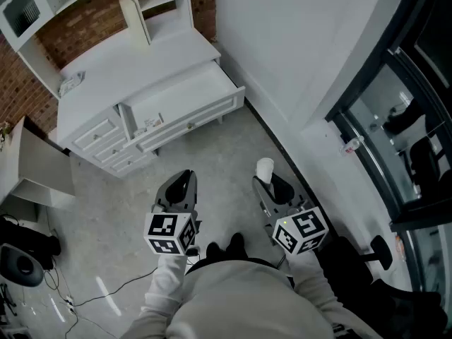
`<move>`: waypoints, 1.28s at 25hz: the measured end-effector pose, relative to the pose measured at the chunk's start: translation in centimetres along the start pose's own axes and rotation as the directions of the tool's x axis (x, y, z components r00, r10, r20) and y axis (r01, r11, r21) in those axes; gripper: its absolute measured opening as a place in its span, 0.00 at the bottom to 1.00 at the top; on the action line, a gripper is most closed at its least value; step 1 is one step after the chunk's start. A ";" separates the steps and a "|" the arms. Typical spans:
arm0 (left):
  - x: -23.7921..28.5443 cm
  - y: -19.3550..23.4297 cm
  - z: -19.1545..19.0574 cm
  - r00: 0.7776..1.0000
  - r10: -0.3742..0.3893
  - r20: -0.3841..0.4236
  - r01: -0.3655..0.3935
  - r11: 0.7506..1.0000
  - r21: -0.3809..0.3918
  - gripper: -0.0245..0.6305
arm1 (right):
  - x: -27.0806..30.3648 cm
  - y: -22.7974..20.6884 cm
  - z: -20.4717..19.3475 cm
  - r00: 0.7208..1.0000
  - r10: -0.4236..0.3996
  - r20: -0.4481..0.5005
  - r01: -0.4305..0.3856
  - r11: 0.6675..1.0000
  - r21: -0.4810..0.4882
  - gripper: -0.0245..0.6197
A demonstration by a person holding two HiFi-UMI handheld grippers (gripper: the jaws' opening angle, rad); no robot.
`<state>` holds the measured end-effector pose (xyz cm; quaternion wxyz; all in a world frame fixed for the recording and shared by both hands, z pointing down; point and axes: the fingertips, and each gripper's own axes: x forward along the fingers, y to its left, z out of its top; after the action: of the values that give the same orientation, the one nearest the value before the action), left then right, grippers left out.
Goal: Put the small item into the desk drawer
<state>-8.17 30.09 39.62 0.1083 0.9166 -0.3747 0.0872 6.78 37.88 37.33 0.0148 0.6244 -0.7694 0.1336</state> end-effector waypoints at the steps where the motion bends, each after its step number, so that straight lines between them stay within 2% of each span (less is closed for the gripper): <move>1: -0.2 0.0 -0.1 1.000 -0.002 0.000 0.002 1.000 0.002 0.10 | -0.1 0.2 -0.1 1.000 -0.002 0.001 0.002 1.000 0.001 0.29; 11: -0.6 -0.8 0.1 1.000 -0.017 0.000 0.017 1.000 0.022 0.10 | -0.8 0.3 -1.1 1.000 -0.003 -0.014 0.003 1.000 0.015 0.29; 23: 1.1 -1.6 0.5 1.000 -0.011 0.006 0.010 0.999 0.045 0.10 | 0.2 -1.5 0.5 1.000 0.020 0.021 -0.020 0.999 0.028 0.29; 32: 4.5 1.8 1.4 1.000 0.000 0.001 0.000 0.999 0.050 0.10 | 5.4 -2.0 1.1 0.999 0.040 0.005 -0.040 0.998 0.049 0.29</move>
<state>-6.16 25.47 39.59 0.0855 0.9191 -0.3723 0.0962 7.71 32.08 37.69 -0.0048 0.6094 -0.7782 0.1514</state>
